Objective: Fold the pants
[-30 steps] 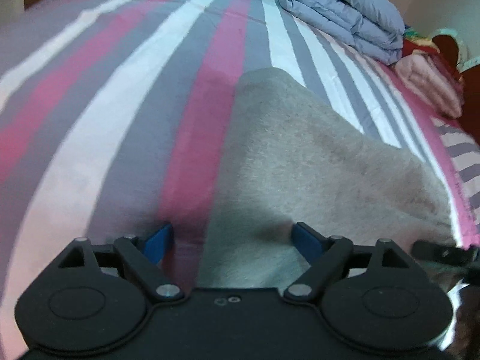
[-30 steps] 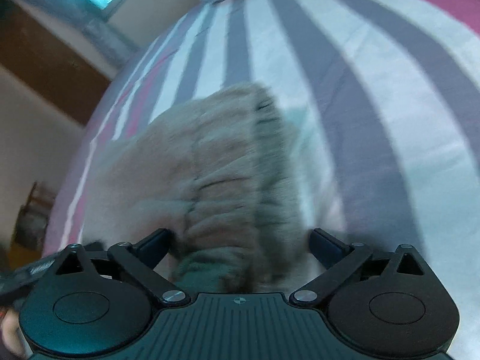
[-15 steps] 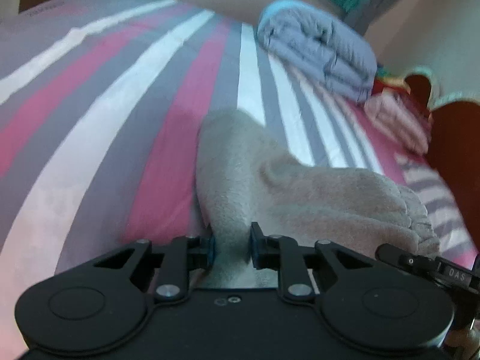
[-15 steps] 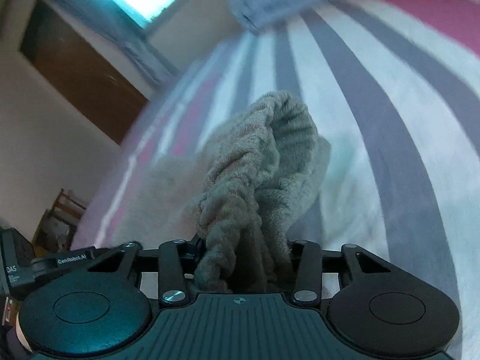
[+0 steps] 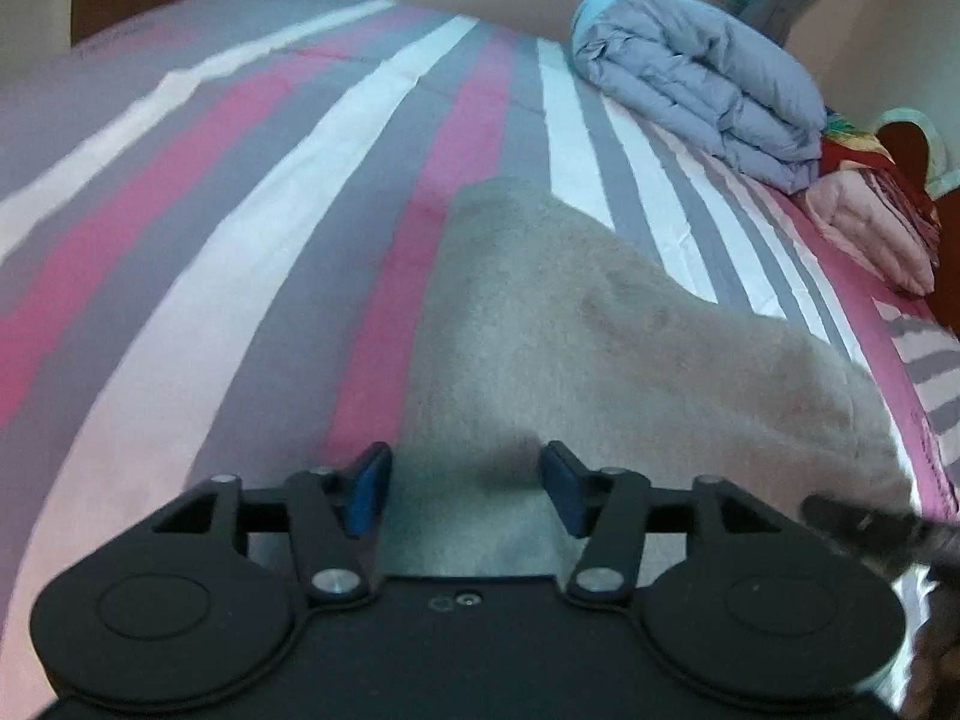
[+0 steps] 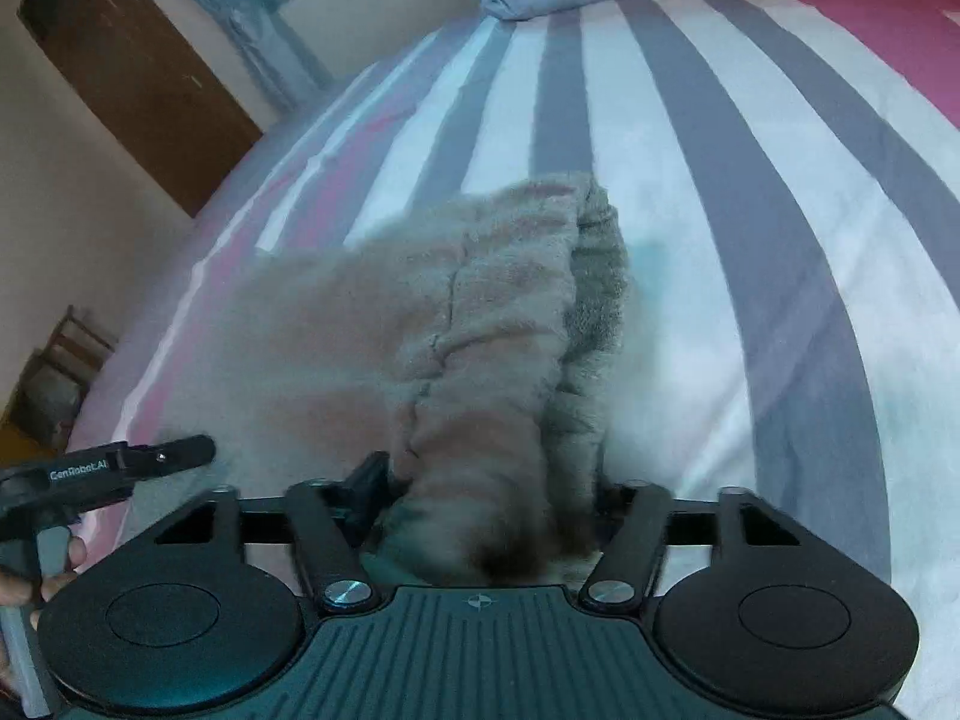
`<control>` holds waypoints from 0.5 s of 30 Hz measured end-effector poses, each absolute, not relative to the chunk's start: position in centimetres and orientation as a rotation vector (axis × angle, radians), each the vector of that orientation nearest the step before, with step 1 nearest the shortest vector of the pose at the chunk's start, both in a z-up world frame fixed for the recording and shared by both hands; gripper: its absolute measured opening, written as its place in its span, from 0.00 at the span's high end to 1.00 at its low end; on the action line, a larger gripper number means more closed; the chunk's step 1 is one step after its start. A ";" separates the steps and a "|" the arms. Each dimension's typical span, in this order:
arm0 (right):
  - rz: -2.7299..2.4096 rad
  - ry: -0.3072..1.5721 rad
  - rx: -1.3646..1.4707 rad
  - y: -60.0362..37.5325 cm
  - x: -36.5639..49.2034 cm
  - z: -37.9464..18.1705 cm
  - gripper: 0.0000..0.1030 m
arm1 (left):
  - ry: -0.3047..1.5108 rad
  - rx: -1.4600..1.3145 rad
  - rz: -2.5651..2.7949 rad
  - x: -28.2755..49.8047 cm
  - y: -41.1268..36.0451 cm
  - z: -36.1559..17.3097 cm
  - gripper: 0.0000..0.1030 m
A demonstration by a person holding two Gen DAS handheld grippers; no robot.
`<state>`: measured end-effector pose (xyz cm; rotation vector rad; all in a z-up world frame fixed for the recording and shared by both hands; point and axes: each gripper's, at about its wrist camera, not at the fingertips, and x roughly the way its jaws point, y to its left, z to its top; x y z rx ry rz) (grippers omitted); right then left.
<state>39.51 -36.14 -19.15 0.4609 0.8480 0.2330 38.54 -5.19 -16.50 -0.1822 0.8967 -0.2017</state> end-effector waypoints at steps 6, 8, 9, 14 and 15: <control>0.155 0.665 0.396 -37.1 36.2 -14.1 0.31 | 0.753 -0.081 -0.234 36.1 -6.2 -12.2 0.32; 0.179 0.609 0.362 -36.3 36.6 -12.0 0.31 | 0.773 -0.095 -0.248 36.0 -6.9 -12.4 0.32; 0.206 0.602 0.349 -35.4 37.2 -11.4 0.31 | 0.798 -0.104 -0.261 35.7 -7.1 -13.0 0.33; 0.271 0.684 0.363 -31.7 41.7 -12.9 0.31 | 0.914 -0.074 -0.227 35.2 -7.2 -17.0 0.30; 0.254 0.706 0.343 -31.4 42.8 -14.1 0.31 | 0.923 -0.121 -0.231 35.3 -6.5 -17.5 0.27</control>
